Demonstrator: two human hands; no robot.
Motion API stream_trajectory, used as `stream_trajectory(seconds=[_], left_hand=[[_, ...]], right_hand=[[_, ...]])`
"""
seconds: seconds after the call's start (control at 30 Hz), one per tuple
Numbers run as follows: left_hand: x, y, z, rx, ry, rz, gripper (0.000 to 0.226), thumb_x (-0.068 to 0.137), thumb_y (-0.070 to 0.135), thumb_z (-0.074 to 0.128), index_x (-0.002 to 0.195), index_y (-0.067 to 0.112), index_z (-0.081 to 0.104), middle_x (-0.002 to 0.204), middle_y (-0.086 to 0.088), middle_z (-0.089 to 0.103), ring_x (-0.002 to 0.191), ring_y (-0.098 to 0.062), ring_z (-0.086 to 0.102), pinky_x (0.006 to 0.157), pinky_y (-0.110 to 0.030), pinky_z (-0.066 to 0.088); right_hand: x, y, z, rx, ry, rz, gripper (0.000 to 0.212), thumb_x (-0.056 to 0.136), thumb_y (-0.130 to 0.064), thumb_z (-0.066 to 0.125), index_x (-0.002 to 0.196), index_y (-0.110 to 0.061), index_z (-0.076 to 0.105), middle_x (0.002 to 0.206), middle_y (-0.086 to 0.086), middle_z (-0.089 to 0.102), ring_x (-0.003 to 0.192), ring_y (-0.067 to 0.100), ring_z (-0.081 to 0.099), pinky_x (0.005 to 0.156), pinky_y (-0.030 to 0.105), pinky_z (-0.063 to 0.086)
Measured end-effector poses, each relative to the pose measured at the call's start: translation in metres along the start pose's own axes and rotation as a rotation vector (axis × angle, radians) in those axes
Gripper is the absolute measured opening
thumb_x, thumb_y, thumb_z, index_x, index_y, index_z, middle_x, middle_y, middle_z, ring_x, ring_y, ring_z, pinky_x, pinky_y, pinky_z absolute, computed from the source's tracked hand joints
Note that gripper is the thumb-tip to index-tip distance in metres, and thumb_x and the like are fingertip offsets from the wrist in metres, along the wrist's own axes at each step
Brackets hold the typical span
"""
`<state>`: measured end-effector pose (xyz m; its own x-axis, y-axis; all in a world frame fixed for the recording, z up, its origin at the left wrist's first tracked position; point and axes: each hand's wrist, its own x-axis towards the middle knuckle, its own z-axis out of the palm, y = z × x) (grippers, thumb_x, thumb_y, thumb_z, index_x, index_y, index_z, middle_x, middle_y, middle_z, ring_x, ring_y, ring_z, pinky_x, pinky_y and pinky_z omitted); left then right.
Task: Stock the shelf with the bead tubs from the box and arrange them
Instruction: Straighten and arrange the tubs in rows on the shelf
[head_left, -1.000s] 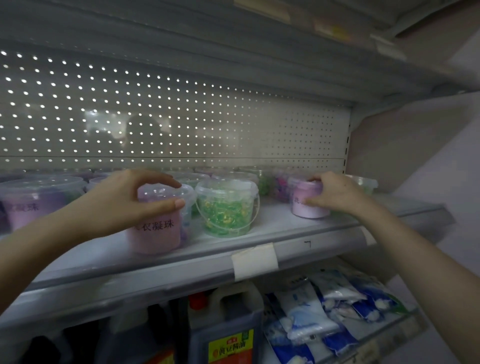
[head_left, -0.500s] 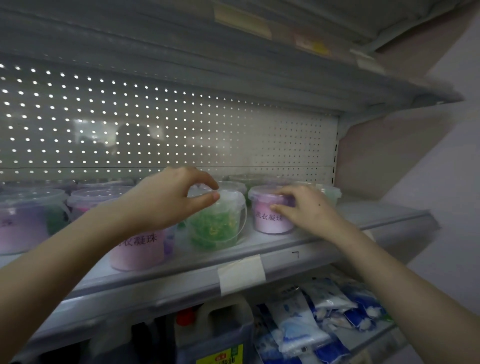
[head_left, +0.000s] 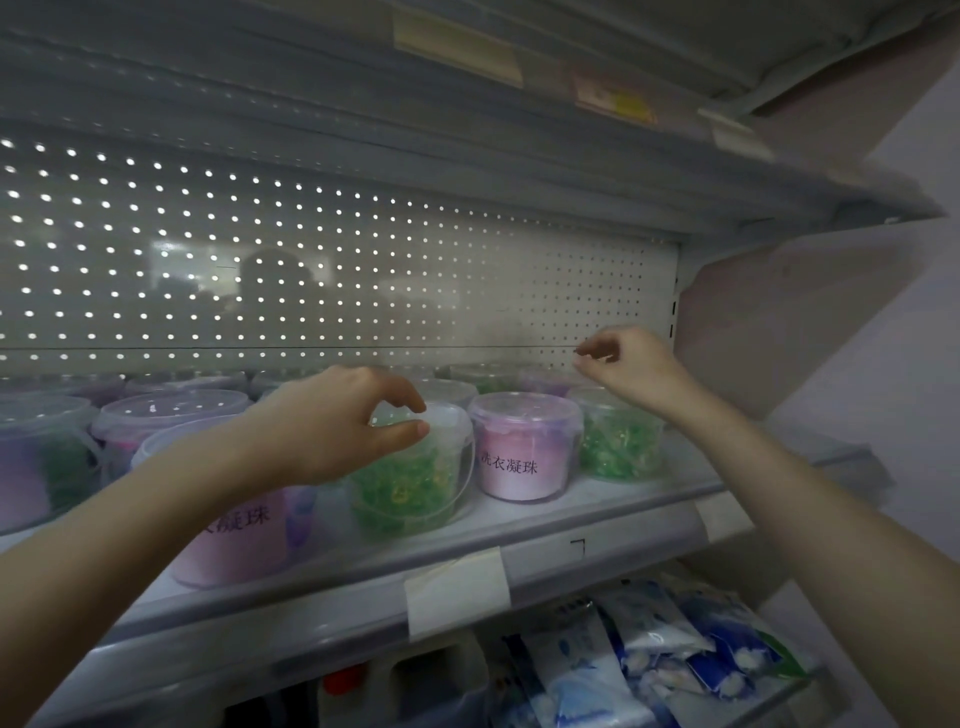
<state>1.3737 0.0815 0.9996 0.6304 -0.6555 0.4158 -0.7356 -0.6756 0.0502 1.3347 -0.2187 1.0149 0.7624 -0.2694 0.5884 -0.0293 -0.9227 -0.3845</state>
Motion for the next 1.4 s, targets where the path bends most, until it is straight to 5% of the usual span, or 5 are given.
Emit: stream_trajectory(seconds=[0.37,0.53,0.97,1.23,1.4], left_hand=[[0.013,-0.01,0.0,-0.108,-0.053,0.011,0.031,0.085,0.053,0.051,0.11,0.038,0.063,0.118,0.017,0.062,0.095,-0.002,0.062,0.083,-0.027,0.049],[0.015,-0.016,0.002,-0.103,-0.057,0.007,0.037,0.083,0.059,0.046,0.11,0.041,0.063,0.117,0.018,0.062,0.095,0.0,0.062,0.086,-0.03,0.05],[0.017,-0.015,0.005,-0.109,-0.055,0.026,0.033,0.086,0.054,0.046,0.11,0.039,0.064,0.115,0.019,0.063,0.096,-0.001,0.062,0.08,-0.025,0.048],[0.016,-0.009,0.002,-0.122,-0.032,0.028,0.03,0.086,0.051,0.049,0.109,0.038,0.064,0.113,0.017,0.064,0.095,-0.004,0.062,0.08,-0.027,0.047],[0.017,0.012,0.003,-0.091,0.001,0.065,0.032,0.088,0.052,0.048,0.111,0.037,0.063,0.114,0.016,0.064,0.1,-0.007,0.06,0.084,-0.03,0.047]], right_hand=[[0.067,0.014,0.034,-0.181,-0.541,0.359,0.104,0.062,-0.069,0.069,0.142,-0.012,0.037,0.149,0.01,0.038,0.129,0.032,0.044,0.097,0.04,0.043],[0.08,0.011,0.031,-0.327,-0.804,0.331,0.07,0.081,-0.075,0.035,0.129,-0.028,0.056,0.159,0.004,0.016,0.145,0.03,0.015,0.115,0.047,0.018],[0.079,-0.009,0.051,-0.277,-0.82,0.129,0.131,0.027,-0.101,0.044,0.126,-0.016,0.057,0.131,0.004,0.056,0.119,0.028,0.055,0.103,0.043,0.042],[0.054,0.008,0.02,-0.062,-0.523,0.095,0.067,0.085,-0.055,0.059,0.138,-0.015,0.047,0.143,0.005,0.046,0.128,0.021,0.045,0.105,0.031,0.035],[0.012,0.023,-0.002,-0.019,-0.401,-0.017,0.061,0.08,-0.051,0.066,0.133,-0.023,0.051,0.137,-0.002,0.049,0.125,0.014,0.046,0.101,0.028,0.037]])
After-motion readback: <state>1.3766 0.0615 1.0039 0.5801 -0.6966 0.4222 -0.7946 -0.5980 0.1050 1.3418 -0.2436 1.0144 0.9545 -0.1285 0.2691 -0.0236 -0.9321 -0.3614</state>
